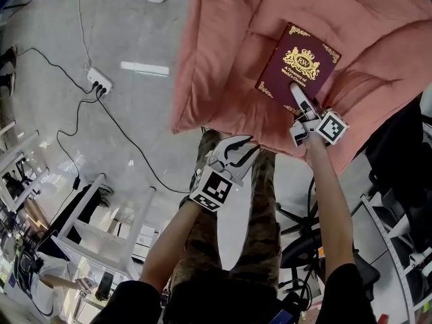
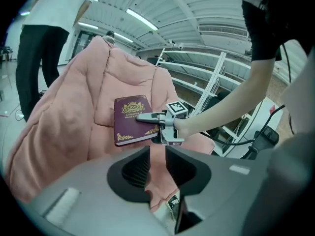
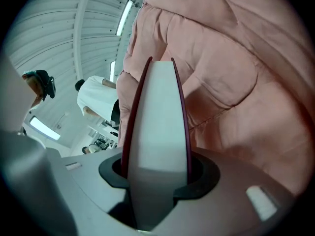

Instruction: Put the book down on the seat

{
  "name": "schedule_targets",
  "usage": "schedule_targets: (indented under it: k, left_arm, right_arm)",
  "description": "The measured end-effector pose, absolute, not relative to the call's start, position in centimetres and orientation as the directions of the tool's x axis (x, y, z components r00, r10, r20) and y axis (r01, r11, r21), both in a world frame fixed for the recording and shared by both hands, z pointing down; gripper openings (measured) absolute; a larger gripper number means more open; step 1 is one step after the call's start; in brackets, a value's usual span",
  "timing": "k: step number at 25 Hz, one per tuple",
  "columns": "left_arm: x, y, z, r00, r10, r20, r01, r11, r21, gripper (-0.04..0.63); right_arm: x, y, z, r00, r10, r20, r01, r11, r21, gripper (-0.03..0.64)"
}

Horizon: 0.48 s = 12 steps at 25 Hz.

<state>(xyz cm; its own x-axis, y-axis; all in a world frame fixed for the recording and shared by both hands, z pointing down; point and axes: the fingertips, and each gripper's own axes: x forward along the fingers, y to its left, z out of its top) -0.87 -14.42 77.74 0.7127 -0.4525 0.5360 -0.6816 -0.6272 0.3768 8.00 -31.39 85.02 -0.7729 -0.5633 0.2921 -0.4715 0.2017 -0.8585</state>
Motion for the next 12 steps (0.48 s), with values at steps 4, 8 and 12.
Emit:
schedule_targets:
  k: [4,8,12]
  left_arm:
    - [-1.5,-14.2,78.2,0.71,-0.456,0.536,-0.689,-0.605,0.399,0.092]
    - [-1.2,-13.5,78.7,0.725,-0.428,0.54,-0.669,-0.626,0.402,0.092]
    - [-0.6,-13.2,79.2,0.731,-0.413,0.543,-0.661,-0.629,0.411,0.092]
  right_arm:
    - [7.3,-34.4,86.4,-0.774,-0.552,0.311,-0.499,0.23,-0.835,0.23]
    - [6.0,-35.3,88.8,-0.781,-0.504,0.37,-0.509,0.169,-0.844,0.23]
    - [6.4,-34.7,91.7,-0.723,-0.472,0.504,-0.609,0.09,-0.788,0.231]
